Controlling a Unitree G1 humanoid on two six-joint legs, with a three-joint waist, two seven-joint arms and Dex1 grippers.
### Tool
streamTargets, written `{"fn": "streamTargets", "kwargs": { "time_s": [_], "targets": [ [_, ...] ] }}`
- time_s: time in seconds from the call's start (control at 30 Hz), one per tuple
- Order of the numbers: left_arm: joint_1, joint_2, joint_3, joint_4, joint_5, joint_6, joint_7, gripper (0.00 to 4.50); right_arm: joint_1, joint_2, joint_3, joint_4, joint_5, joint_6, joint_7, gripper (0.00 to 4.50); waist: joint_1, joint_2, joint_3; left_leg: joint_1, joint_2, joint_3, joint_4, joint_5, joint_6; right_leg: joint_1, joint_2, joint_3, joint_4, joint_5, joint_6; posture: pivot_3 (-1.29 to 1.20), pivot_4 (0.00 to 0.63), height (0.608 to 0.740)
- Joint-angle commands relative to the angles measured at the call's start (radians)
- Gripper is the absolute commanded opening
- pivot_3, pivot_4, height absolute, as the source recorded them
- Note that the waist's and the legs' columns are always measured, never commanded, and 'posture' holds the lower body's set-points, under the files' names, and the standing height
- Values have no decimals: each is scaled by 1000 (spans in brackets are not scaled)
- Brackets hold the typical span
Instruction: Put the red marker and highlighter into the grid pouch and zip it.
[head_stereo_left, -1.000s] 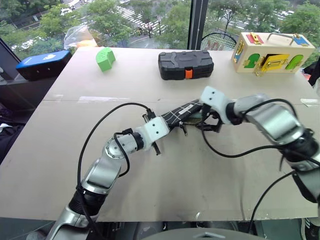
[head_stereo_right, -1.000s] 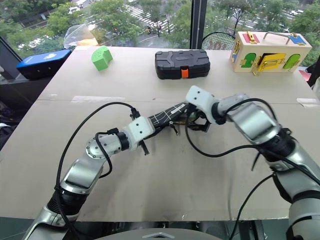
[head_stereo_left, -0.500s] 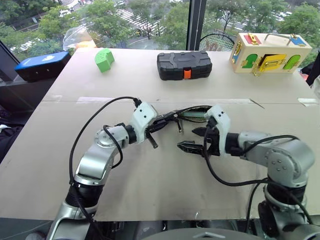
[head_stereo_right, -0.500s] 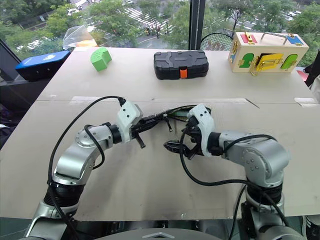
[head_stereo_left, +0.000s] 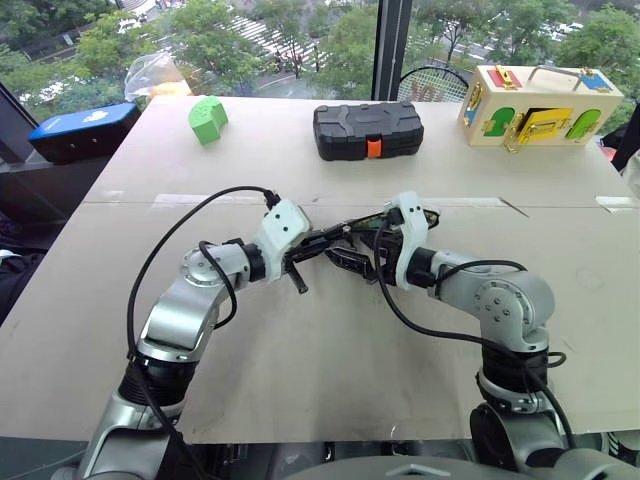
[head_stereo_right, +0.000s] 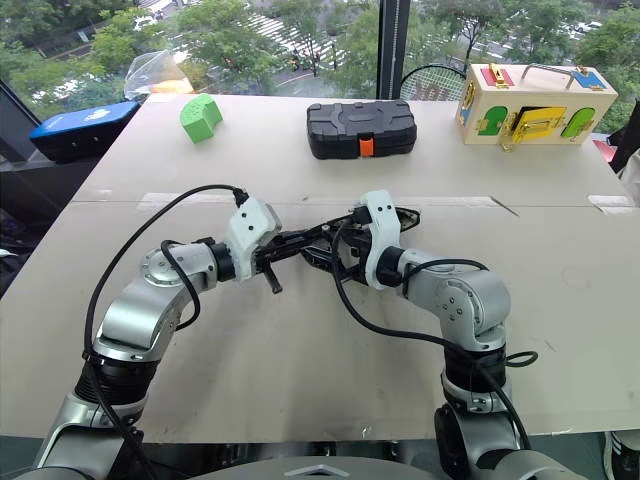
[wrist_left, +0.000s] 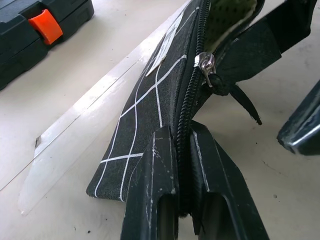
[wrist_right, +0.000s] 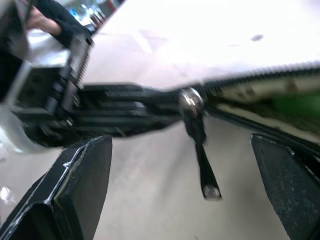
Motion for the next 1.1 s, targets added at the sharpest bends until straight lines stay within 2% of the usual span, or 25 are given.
{"fn": "streamTargets", "kwargs": {
  "time_s": [0.03, 0.3, 0.4, 0.43, 0.47, 0.5, 0.53, 0.6, 0.9, 1.0, 1.1],
  "targets": [
    [-7, 7, -1, -39, -4, -10, 5, 0, -24, 14, 6, -15, 27, -37, -4, 3753, 0, 0, 0, 0, 0, 0, 0, 0, 0, 0, 0, 0, 0, 0, 0, 0, 150, 740],
    [1, 9, -7, -50, -5, -6, 12, 0, -27, 22, 14, 14, 27, -64, -28, 3753, 0, 0, 0, 0, 0, 0, 0, 0, 0, 0, 0, 0, 0, 0, 0, 0, 150, 740],
    [1, 10, -10, -52, -4, -8, 13, 0, -32, 29, 14, 39, 19, -79, -49, 2887, 0, 0, 0, 0, 0, 0, 0, 0, 0, 0, 0, 0, 0, 0, 0, 0, 150, 740],
    [0, 10, -12, -52, -4, -9, 13, 0, -32, 32, 14, 47, 16, -85, -55, 2359, 0, 0, 0, 0, 0, 0, 0, 0, 0, 0, 0, 0, 0, 0, 0, 0, 150, 740],
    [0, 10, -13, -52, -3, -9, 13, 0, -32, 32, 14, 51, 16, -90, -59, 2013, 0, 0, 0, 0, 0, 0, 0, 0, 0, 0, 0, 0, 0, 0, 0, 0, 150, 740],
    [2, 12, -14, -54, -2, -12, 12, 0, -32, 33, 14, 52, 18, -92, -62, 1413, 0, 0, 0, 0, 0, 0, 0, 0, 0, 0, 0, 0, 0, 0, 0, 0, 150, 740],
    [4, 13, -14, -55, -2, -14, 12, 0, -31, 34, 12, 51, 21, -93, -65, 1117, 0, 0, 0, 0, 0, 0, 0, 0, 0, 0, 0, 1, 0, 0, 0, 0, 150, 740],
    [6, 14, -14, -54, -2, -16, 13, 0, -30, 35, 9, 48, 27, -93, -69, 32, 0, 0, 0, 0, 0, 0, 0, 0, 0, 0, 0, 1, 0, 0, 0, 0, 150, 740],
    [18, 24, -3, -25, 23, -44, 40, 0, 7, -26, -78, -82, 95, 11, -99, 32, 1, 0, 0, 0, 0, 0, 0, 0, 0, 0, -1, 2, -1, 0, 0, 0, 150, 740],
    [16, 30, 4, 4, 50, -67, 64, 0, 14, -117, -158, -127, 118, 73, -97, 32, 2, 0, 0, -1, 0, -1, 0, 0, 0, 0, -1, 3, -1, 0, 0, 0, 150, 740],
    [22, 36, 6, 23, 70, -95, 78, 0, 18, -259, -262, -130, 125, 123, -88, 32, 4, 1, 0, -1, 0, 0, 0, 0, 0, 0, -1, 3, -2, 0, 0, 0, 150, 740]
  ]
}}
